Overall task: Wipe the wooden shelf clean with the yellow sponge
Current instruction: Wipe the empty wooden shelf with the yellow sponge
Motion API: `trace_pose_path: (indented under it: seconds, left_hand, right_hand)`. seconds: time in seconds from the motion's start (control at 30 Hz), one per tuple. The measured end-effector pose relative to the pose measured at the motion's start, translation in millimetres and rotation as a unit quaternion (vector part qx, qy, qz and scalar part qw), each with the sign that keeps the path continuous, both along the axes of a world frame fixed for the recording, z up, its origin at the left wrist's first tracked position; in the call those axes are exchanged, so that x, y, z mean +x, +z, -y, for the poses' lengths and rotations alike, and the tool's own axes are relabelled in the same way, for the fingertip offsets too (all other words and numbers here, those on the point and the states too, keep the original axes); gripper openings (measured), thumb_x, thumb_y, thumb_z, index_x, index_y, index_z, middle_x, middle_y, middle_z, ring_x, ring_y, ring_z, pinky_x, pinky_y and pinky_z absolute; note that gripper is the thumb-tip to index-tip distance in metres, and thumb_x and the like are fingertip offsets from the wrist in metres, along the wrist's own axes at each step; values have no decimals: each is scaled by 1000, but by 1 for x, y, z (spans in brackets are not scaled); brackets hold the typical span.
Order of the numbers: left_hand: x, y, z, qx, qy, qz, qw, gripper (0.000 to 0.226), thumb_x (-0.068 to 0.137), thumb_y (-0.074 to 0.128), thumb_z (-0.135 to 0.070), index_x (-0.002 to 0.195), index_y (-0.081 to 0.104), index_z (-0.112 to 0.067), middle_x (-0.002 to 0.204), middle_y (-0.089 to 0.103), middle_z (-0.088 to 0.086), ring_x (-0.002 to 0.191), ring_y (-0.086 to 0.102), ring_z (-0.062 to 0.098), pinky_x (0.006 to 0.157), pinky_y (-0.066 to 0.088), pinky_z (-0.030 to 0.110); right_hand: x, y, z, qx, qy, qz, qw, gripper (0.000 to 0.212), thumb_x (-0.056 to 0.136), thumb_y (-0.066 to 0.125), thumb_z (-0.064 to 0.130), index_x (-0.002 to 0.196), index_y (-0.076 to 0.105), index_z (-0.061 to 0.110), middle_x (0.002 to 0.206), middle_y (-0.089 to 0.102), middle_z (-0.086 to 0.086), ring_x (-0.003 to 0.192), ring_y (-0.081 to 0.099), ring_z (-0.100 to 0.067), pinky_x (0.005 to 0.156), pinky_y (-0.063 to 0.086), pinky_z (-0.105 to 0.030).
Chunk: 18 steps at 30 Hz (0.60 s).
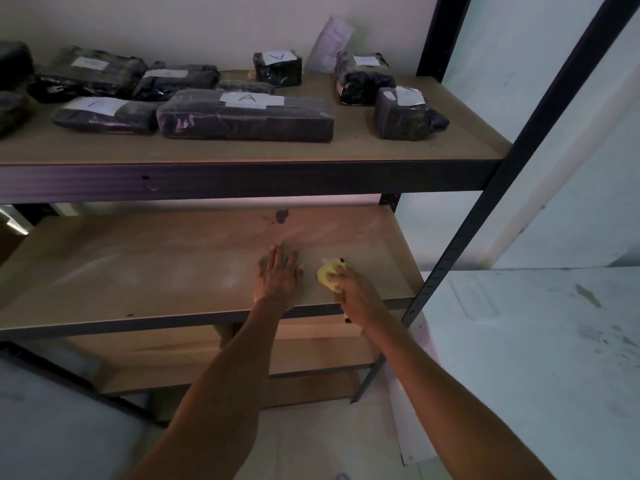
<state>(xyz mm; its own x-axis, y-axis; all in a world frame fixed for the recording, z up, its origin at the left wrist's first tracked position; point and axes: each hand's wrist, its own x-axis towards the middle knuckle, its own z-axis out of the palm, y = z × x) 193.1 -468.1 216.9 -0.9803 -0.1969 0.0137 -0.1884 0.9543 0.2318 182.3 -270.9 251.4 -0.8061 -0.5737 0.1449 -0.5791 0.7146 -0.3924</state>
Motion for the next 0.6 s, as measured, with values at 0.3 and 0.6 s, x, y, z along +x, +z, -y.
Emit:
trace_pose_path:
  seconds: [0.3,0.6]
  left_hand:
    - [1,1,1,3,1,-6,1000,52,106,26,-41,155,24,-26,167,7,5,155,3,25,124,8,46]
    - [1,-2,2,8,-7,-17,1000,52,105,27,-42,155,25,-26,167,8,5,154,5,25,124,8,46]
  right_hand:
    - [19,-12,-6,-33,0,-34,999,54,81,54,-10,130,59,13,141,52,-12,132,46,-34,106,44,-43]
    - [-48,0,-4,-171,-123,10,978,38,93,51,6,130,58,11,128,60,-13,116,57,-27,101,46,-34]
